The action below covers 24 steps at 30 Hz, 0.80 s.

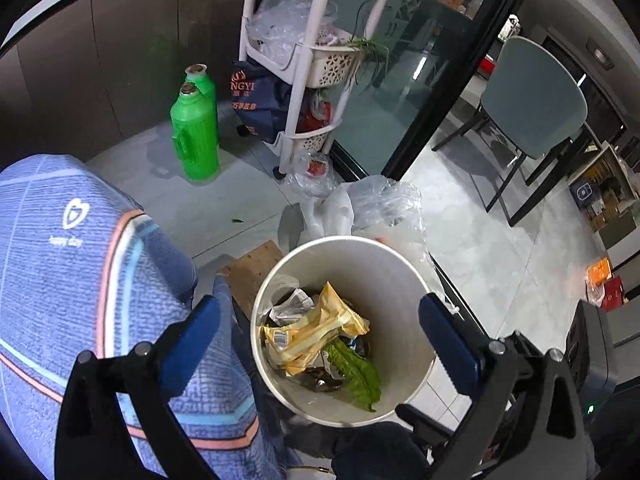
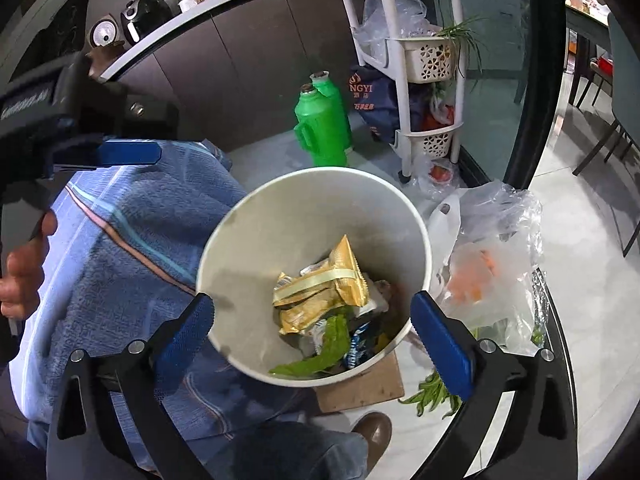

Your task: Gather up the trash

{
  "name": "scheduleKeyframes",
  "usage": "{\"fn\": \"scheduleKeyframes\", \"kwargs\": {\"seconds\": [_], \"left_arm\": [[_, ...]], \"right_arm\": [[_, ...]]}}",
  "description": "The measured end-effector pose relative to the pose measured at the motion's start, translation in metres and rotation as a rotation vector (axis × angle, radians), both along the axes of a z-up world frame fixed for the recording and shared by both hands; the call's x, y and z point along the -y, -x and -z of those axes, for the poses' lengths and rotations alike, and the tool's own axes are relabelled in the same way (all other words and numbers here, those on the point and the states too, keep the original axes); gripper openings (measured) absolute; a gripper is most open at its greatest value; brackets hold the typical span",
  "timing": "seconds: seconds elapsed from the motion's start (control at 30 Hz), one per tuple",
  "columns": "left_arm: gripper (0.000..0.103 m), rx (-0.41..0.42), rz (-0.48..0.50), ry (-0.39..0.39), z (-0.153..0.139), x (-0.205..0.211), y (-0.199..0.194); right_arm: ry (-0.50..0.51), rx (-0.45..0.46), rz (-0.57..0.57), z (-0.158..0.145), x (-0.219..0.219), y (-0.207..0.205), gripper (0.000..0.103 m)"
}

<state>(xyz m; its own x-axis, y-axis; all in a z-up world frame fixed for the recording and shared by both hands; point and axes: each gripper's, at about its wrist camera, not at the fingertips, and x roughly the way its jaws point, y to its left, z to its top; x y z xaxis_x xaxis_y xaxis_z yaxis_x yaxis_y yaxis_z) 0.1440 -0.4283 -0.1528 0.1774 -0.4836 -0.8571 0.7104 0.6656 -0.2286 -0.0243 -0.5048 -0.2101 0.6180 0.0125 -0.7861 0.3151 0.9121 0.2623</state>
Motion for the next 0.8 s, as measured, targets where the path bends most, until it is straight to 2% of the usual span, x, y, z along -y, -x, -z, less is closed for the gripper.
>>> {"fn": "scheduleKeyframes", "kwargs": {"seconds": [0.13, 0.3, 0.57, 0.8], "left_arm": [[0.099, 0.013, -0.01, 0.003, -0.012, -0.009, 0.005], [0.099, 0.067, -0.018, 0.016, -0.036, -0.022, 0.017], [0.099, 0.125, -0.088, 0.083, -0.083, -0.061, 0.036], [0.099, 0.204, -0.159, 0.06, -0.107, -0.101, 0.053]], "right_arm": [[0.006, 0.022, 0.004, -0.014, -0.01, 0.004, 0.095], [0.03, 0.045, 0.001, -0.033, -0.021, 0.006, 0.095], [0.044, 0.09, 0.006, -0.064, -0.033, 0.023, 0.095], [0.074, 0.114, -0.003, -0.092, -0.049, 0.03, 0.095]]}}
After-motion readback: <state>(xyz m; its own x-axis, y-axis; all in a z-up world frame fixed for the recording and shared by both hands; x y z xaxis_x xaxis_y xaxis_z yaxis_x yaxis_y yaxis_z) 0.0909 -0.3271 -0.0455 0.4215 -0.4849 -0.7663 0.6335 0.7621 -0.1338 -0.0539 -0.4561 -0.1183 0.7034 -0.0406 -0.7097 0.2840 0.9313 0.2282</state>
